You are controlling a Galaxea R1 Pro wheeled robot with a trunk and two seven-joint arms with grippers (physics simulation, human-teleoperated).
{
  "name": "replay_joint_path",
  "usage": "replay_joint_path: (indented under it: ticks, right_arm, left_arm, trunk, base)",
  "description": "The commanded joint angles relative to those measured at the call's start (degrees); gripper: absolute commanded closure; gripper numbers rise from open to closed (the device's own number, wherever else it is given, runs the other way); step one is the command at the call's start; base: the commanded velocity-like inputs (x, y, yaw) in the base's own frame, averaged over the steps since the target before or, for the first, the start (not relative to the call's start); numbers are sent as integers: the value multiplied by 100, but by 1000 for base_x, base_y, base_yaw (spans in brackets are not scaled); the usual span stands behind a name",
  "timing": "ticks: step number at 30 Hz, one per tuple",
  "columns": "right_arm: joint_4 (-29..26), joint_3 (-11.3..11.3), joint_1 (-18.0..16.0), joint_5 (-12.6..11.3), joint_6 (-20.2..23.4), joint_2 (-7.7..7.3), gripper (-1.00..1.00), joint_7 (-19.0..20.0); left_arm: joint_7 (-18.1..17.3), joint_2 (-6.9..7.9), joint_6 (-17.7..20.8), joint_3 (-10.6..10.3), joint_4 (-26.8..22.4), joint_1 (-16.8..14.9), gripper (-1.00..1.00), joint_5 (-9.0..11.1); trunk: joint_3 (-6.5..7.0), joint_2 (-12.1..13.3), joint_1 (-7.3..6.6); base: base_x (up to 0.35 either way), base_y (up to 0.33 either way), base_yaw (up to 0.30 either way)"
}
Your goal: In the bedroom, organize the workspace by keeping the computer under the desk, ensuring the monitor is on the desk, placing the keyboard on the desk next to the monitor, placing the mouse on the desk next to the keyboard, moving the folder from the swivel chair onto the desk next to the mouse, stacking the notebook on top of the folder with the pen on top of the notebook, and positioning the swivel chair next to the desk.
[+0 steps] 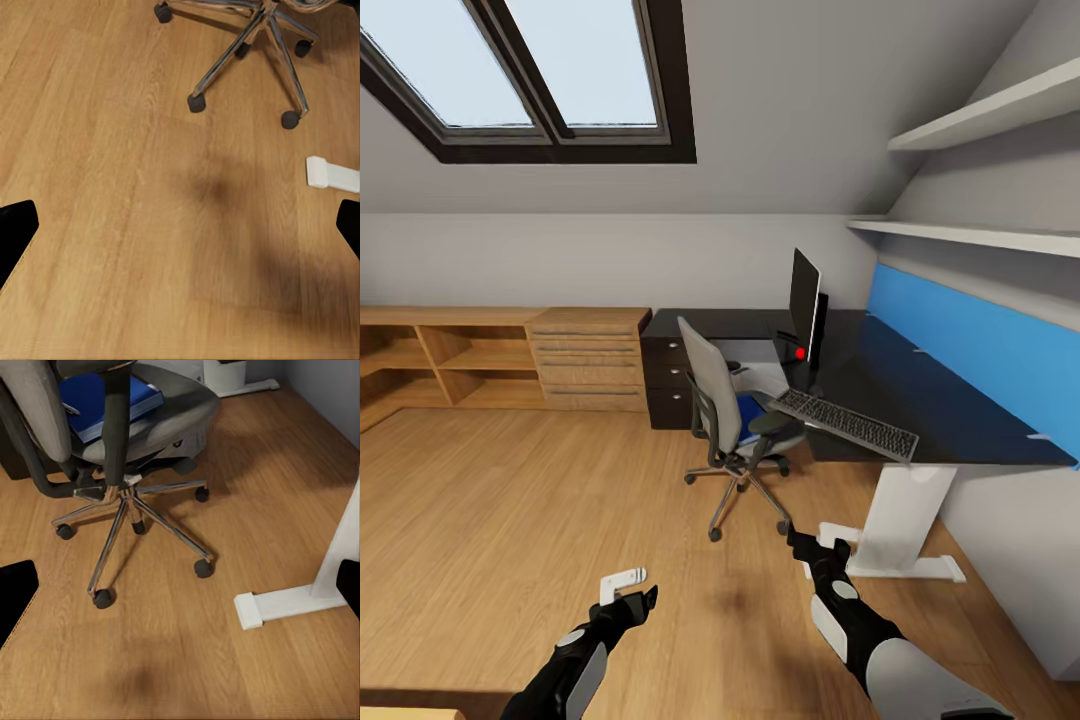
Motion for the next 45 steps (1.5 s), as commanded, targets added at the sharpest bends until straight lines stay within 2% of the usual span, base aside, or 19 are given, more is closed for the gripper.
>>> replay_joint_path:
  ticks: [1,5,13,17,22,31,45]
  right_arm:
    - [1,69,-6,-18,-50,46,-100,-13]
    - [-5,129,-7,40,-219,98,-100,-27]
    - [20,163,-7,102,-403,76,-100,-40]
    - [33,163,-7,107,-601,72,-100,-144]
    - [38,156,-7,102,-633,73,-100,-350]
    - [33,132,-7,86,-532,68,-100,-542]
    - [30,164,-7,112,-593,-123,-100,-560]
  left_arm:
    - [-34,-6,-37,36,0,-3,-100,51]
    - [0,-6,-194,39,7,-3,-100,44]
    - [12,40,-248,34,19,-3,-100,19]
    - [3,41,-249,29,34,-3,-100,-135]
    - [3,19,-242,21,55,-3,-100,-218]
    - [18,15,-245,39,198,-3,-100,-206]
    - [-11,6,-265,39,341,-3,-100,-217]
  trunk:
    - [-24,-45,22]
    - [-96,-205,110]
    - [-240,-526,286]
    - [-312,-687,374]
    - [-401,-887,484]
    - [-563,-1248,681]
    - [-814,-1810,989]
  base:
    - [0,0,0]
    - [0,0,0]
    - [0,0,0]
    - [0,0,0]
    - [0,0,0]
    - [0,0,0]
    - [0,0,0]
